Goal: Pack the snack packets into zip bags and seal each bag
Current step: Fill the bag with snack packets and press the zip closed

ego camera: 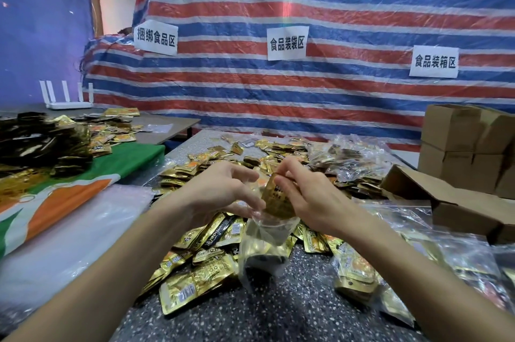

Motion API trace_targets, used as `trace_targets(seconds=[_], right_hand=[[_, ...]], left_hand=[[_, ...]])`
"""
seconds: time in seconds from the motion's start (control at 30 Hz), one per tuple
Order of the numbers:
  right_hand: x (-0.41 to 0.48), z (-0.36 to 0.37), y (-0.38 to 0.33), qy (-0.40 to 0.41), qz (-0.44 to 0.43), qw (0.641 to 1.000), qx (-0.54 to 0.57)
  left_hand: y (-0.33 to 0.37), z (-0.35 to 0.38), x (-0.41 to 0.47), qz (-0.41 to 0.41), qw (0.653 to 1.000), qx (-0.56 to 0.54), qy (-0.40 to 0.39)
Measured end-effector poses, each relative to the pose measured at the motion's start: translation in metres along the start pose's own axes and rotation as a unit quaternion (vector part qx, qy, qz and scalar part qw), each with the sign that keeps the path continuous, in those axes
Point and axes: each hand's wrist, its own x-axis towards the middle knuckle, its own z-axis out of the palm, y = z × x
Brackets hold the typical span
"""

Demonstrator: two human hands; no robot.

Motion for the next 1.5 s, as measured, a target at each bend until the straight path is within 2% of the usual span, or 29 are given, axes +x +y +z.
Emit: trace_targets(seconds=[0.13,0.37,0.5,0.67,0.73,0.8,0.9,0.97,1.13,1.23,1.3,1.43,1.5], right_hand=[[-0.001,0.002,0.004,-0.015,-0.01,0.998,-0.053],[0.003,-0.011,0.007,-0.038,0.06,0.997,0.036],[0.003,-0.021,0.009,-0.049,0.047,0.997,0.045],[-0.003,-0.031,0.017,-0.164,0.052,0.984,0.049],[-0.007,-0.031,0.02,-0.181,0.049,0.981,0.041],[-0.008,-0.029,0.021,-0.14,0.027,0.99,0.025],[-0.008,-0.031,0.02,-0.003,0.006,0.996,0.089],[-0.008,-0.034,0.021,0.045,0.01,0.99,0.131],[-0.01,-0.038,0.03,0.053,0.108,0.969,0.214],[-0.012,-0.039,0.029,0.039,0.142,0.941,0.305],[-0.013,-0.041,0.029,0.042,0.153,0.923,0.35],[-0.017,-0.041,0.032,0.044,0.149,0.929,0.335],[-0.018,-0.039,0.035,0.069,0.162,0.915,0.362]], left_hand=[[0.001,0.001,-0.001,0.009,1.0,-0.016,0.011],[0.005,0.003,-0.002,0.017,0.999,-0.023,0.018],[0.006,0.005,-0.003,0.014,1.0,-0.012,0.007],[0.001,0.005,-0.003,0.012,0.999,0.026,0.019],[0.0,0.003,-0.002,0.013,0.999,0.041,0.022],[-0.002,0.0,-0.002,0.016,0.997,0.074,0.028],[-0.003,-0.007,-0.002,0.029,0.993,0.112,0.037],[-0.003,-0.013,-0.005,0.049,0.991,0.118,0.031],[-0.009,-0.026,-0.018,0.064,0.978,0.19,-0.055],[-0.012,-0.024,-0.014,0.125,0.971,0.204,0.013],[-0.012,-0.023,-0.012,0.167,0.97,0.163,0.072],[-0.019,-0.022,-0.005,0.144,0.985,0.064,0.078],[-0.022,-0.023,-0.002,0.121,0.986,0.045,0.105]])
